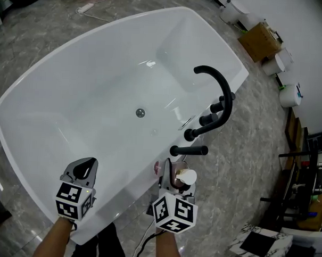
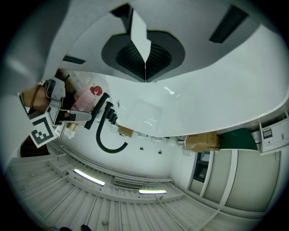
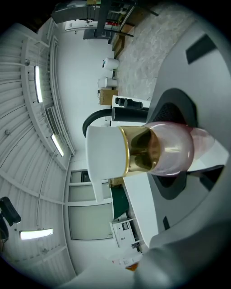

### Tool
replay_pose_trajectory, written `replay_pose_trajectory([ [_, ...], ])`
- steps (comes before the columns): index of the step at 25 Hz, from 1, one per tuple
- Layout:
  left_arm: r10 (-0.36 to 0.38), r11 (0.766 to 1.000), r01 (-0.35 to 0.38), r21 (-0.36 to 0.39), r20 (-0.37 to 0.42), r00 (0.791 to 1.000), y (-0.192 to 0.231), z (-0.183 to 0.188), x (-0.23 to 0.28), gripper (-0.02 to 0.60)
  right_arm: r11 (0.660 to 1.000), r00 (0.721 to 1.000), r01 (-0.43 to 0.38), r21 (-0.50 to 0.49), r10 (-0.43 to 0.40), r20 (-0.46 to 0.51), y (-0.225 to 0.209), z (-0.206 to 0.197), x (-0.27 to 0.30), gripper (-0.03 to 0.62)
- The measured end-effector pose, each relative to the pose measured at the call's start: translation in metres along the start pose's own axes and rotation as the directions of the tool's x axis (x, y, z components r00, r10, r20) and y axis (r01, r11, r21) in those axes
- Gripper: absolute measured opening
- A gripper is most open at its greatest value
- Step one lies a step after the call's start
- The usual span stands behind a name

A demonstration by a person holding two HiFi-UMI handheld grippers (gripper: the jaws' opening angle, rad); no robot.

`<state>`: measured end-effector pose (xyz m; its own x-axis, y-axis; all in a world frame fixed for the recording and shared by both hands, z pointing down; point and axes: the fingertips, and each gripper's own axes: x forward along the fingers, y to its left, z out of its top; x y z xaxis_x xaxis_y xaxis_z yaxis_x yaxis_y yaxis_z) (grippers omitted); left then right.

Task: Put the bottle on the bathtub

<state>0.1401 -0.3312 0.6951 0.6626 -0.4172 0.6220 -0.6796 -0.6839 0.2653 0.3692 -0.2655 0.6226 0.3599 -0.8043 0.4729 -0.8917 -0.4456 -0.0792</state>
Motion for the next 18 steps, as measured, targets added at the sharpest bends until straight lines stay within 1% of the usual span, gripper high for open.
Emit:
replay_pose_trajectory([
  [7,-0.002,1.0,0.002,0.007,0.003,1.0,0.002,0.002,-0.005,0.017,1.0,1.0,0.012,0.004,-0.012,-0.018,-0.002,-0.004,0.003,0.235],
  [10,-0.005,1.0,0.005,0.014,0.01,1.0,0.003,0.008,-0.009,0.017,0.999,0.999,0.033,-0.022,-0.034,-0.036,-0.002,-0.005,0.005,0.235],
  [13,-0.002,1.0,0.002,0.018,0.017,1.0,0.006,0.014,-0.015,0.017,0.998,0.998,0.038,-0.043,-0.04,-0.042,0.002,-0.005,0.004,0.236],
  [18,0.007,1.0,-0.008,0.023,0.022,1.0,0.011,0.016,-0.024,0.018,0.999,0.998,0.042,-0.028,-0.043,-0.042,0.002,-0.007,0.0,0.264],
])
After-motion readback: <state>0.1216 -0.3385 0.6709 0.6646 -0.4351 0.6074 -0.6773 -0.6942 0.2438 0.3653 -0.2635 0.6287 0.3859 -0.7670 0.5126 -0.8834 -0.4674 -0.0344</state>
